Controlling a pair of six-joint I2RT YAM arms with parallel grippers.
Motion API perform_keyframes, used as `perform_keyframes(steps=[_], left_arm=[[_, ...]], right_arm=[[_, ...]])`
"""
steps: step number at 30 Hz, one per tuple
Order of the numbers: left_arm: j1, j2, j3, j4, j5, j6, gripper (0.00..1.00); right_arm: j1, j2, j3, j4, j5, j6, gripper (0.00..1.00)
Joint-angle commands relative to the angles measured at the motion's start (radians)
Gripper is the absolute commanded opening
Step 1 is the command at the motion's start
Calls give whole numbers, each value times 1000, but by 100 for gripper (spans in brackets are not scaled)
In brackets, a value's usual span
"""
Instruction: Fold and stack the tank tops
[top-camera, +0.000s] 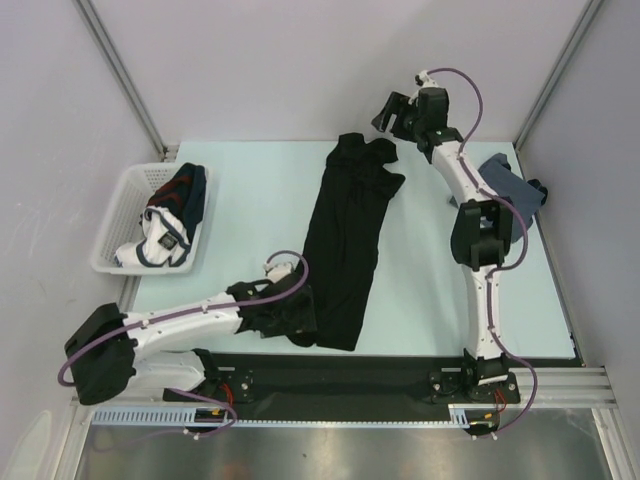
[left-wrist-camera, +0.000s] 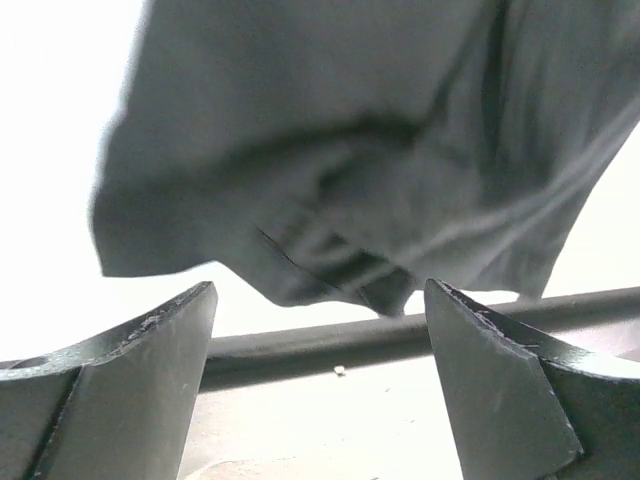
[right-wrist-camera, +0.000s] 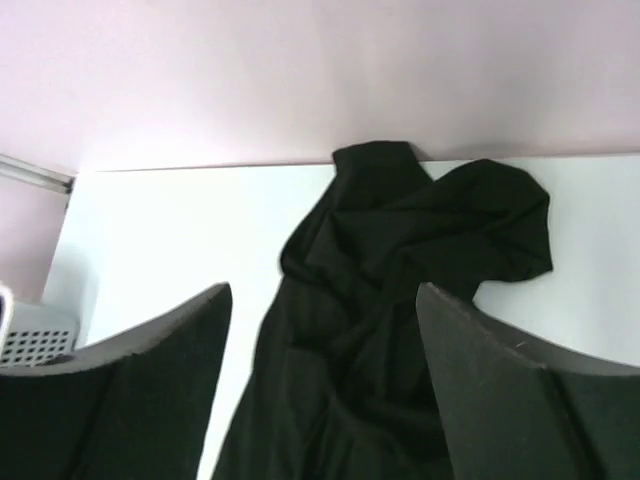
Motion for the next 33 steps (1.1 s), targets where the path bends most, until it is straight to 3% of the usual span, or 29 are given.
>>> perform_keyframes(steps=[1, 4, 8, 10, 15, 23, 28, 33], left_arm=[[100, -67, 70, -68, -9, 136, 89], [158, -103, 119, -88, -37, 216, 89], [256, -113, 130, -66, -48, 323, 91], [334, -96, 87, -21, 26, 356, 91], [358, -33, 52, 98, 69, 396, 90], [330, -27, 32, 121, 28, 433, 88], [183, -41, 122, 7, -107, 445, 88], [-19, 25, 244, -77, -190, 421, 80]], right_arm=[[8, -162, -84, -124, 25, -40, 80], [8, -340, -370, -64, 47, 0, 78], [10, -552, -763, 17, 10, 65, 85], [11, -642, -865, 60, -8, 105, 86], [8, -707, -1119, 193, -93, 189, 83], [5, -523, -1189, 457, -214, 298, 81], [-11, -417, -1145, 537, -241, 338, 73], [-24, -339, -1112, 565, -245, 358, 67]])
